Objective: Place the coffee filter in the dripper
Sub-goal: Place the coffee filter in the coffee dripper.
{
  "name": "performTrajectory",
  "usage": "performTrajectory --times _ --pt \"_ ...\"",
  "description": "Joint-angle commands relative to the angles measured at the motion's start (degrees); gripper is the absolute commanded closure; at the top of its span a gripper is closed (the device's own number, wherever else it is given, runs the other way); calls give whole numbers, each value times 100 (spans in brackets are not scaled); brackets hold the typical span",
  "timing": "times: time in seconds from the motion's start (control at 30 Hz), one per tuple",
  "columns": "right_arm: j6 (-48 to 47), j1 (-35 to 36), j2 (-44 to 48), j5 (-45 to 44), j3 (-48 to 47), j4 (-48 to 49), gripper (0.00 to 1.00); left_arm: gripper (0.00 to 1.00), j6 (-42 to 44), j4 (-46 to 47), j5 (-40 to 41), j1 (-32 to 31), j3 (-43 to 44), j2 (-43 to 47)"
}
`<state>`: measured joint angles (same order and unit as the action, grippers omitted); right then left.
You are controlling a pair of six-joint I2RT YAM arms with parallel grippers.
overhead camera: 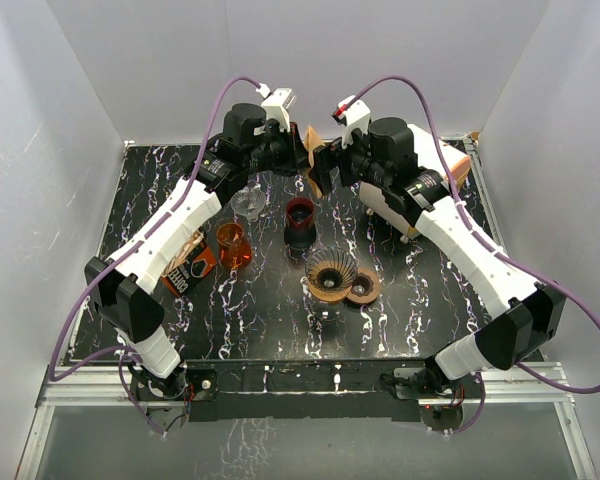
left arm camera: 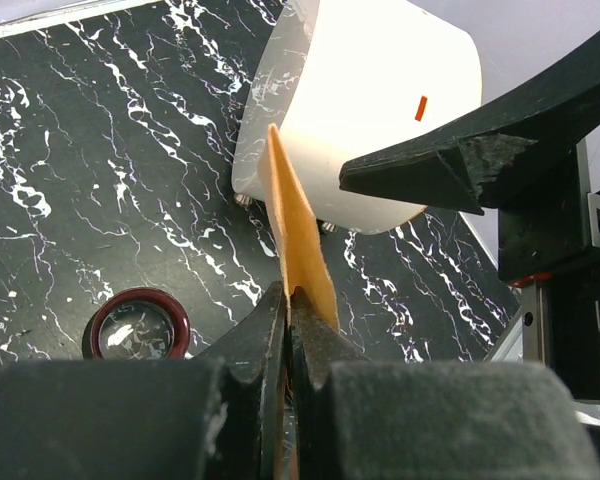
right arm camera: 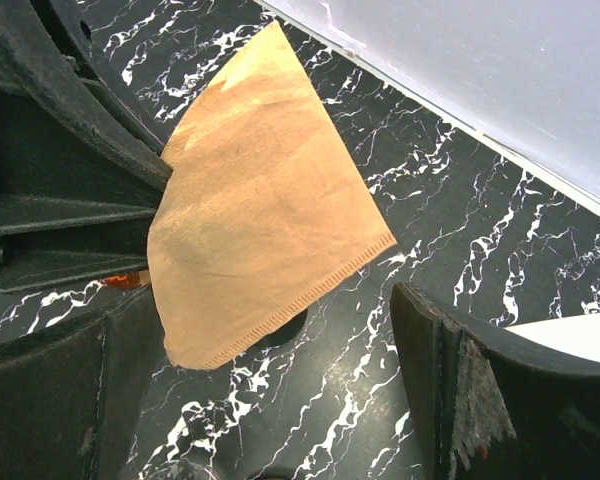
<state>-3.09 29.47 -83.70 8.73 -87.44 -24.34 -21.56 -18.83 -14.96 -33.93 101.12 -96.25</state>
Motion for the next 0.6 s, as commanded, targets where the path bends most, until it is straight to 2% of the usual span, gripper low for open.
performTrajectory --times 0.0,0.2,0.57 --pt "-33 -72 271 45 -111 159 9 100 124 115 -6 -26 -56 243" --pt "-7 -108 278 253 -80 158 7 100 130 127 -104 -34 -66 239" --pt "-155 -109 323 -467 -20 180 14 100 90 160 -167 -45 -48 229"
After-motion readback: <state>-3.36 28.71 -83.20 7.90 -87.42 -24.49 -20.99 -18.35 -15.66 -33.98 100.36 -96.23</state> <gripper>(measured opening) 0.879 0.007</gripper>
